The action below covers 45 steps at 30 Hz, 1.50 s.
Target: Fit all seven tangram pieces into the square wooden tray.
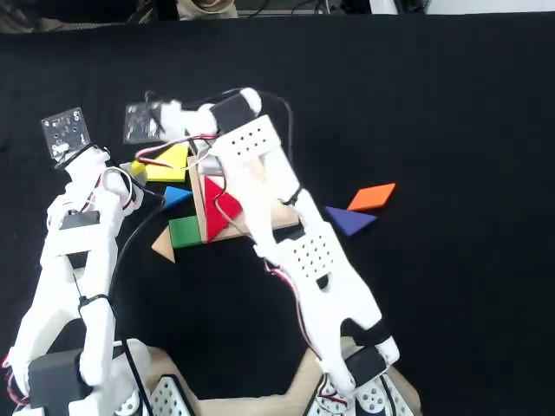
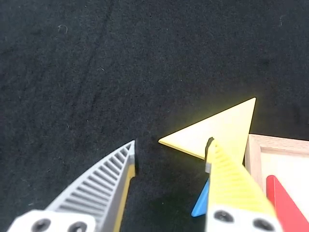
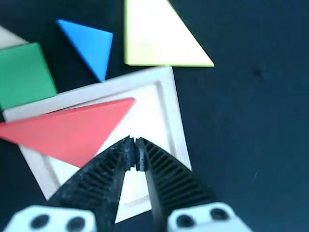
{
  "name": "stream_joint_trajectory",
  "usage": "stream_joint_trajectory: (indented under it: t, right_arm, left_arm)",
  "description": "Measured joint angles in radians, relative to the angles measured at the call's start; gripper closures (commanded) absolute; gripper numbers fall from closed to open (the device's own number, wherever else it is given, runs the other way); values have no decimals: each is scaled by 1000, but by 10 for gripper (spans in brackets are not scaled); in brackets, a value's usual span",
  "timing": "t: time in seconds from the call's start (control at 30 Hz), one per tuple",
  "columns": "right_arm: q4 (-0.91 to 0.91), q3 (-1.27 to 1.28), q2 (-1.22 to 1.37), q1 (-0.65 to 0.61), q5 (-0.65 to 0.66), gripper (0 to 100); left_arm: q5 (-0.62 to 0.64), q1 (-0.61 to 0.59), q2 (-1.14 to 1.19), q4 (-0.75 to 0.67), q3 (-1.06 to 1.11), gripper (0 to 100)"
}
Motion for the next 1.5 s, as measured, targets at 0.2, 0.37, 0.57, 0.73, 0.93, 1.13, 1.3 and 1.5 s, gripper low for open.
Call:
stream_joint_trajectory:
  t: [0.2, 0.37, 0.57, 0.73, 0.93, 1.13, 1.3, 1.5]
  right_arm:
    - [3, 229, -58, 18, -48, 988]
    - [3, 605, -252, -41, -48, 988]
    - [-104, 979, -430, -58, -51, 988]
    - [-212, 1209, -511, -117, -103, 988]
    - [-356, 1338, -574, -153, -146, 988]
    - [-379, 1346, -586, -175, -147, 988]
    - [-420, 1347, -586, -180, -152, 988]
    - [-474, 1349, -586, -180, -152, 987]
  left_arm:
    - [0, 0, 0, 0, 0, 759]
    - [0, 0, 0, 0, 0, 759]
    - [0, 0, 0, 0, 0, 759]
    - [0, 0, 0, 0, 0, 759]
    - [0, -29, 0, 0, 0, 759]
    - [0, -37, 0, 0, 0, 759]
    - [0, -38, -2, -2, -2, 759]
    - [0, -40, -2, -2, -2, 759]
